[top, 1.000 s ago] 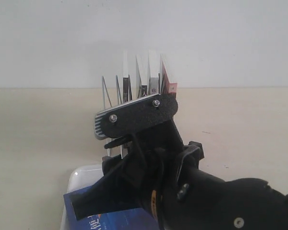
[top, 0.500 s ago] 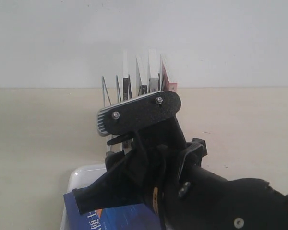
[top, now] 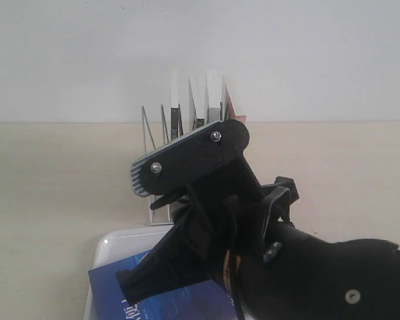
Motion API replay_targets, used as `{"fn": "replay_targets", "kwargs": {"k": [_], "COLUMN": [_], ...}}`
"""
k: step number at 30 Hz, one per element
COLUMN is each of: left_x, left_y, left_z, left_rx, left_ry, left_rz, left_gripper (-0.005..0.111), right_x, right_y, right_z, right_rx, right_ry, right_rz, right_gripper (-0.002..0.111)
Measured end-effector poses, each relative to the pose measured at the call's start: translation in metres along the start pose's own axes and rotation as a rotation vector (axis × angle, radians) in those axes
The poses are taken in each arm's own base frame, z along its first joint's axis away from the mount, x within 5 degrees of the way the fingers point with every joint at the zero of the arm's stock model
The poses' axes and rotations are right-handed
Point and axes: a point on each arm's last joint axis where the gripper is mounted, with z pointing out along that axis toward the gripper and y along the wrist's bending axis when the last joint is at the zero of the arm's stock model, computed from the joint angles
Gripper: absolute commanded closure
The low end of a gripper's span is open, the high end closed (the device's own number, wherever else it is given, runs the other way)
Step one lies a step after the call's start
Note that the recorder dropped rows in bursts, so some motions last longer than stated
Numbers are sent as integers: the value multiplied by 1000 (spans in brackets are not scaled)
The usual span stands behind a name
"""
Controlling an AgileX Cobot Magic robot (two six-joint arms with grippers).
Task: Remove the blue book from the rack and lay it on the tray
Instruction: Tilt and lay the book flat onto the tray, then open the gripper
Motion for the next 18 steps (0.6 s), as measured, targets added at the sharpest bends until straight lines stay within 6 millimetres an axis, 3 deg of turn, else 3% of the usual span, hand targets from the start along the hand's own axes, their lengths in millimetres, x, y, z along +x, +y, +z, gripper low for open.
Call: {"fn": "replay_targets", "kwargs": {"k": [18], "left_x": [0], "left_y": [0], "left_z": [0], "left_rx": [0], "left_ry": [0], "left_rz": [0], "left_gripper": [101], "right_x": [1], "right_y": [0], "right_z": [0], "right_rx": [2], "right_ry": [6], "right_rz": [9], "right_gripper": [108]}}
